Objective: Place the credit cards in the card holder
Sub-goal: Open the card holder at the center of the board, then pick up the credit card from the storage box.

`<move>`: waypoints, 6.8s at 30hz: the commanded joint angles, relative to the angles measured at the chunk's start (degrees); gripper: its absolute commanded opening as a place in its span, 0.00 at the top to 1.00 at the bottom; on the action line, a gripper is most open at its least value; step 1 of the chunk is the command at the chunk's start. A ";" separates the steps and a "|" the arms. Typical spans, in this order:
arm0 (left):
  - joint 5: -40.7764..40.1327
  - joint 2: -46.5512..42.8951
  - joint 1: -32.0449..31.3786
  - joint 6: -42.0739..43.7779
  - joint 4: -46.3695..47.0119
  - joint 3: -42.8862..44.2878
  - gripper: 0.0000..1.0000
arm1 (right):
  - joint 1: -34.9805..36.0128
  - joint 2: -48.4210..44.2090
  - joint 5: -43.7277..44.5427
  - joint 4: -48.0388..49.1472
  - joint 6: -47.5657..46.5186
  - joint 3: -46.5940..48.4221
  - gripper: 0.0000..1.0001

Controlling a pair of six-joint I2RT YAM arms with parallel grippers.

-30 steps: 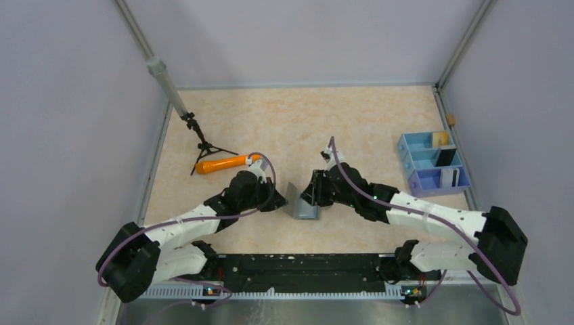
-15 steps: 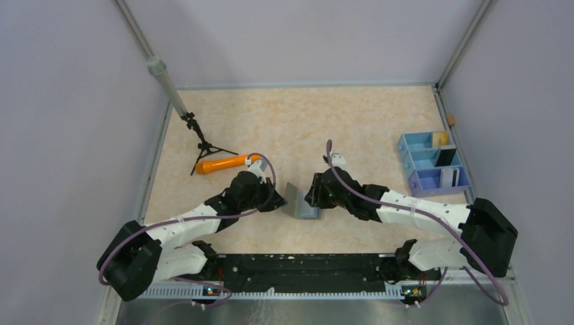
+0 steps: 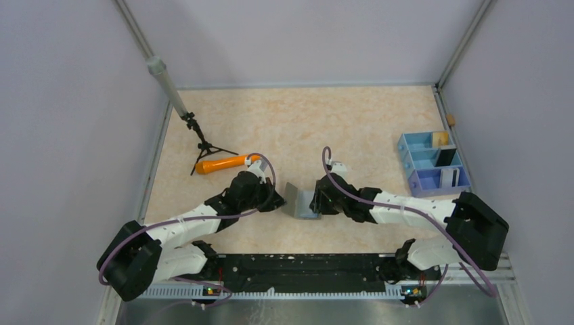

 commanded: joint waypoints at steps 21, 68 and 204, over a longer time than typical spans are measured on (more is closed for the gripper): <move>-0.59 -0.25 -0.11 0.51 0.36 -0.80 1.00 | 0.61 6.26 -0.75 6.17 1.98 -1.23 0.70; -7.48 0.13 -0.09 3.30 -3.42 -0.99 0.51 | 0.60 8.35 -10.96 28.38 -4.41 0.46 0.53; 2.24 1.10 2.24 1.99 4.52 -1.96 1.00 | -76.46 -15.04 15.60 -19.97 -16.94 14.79 0.17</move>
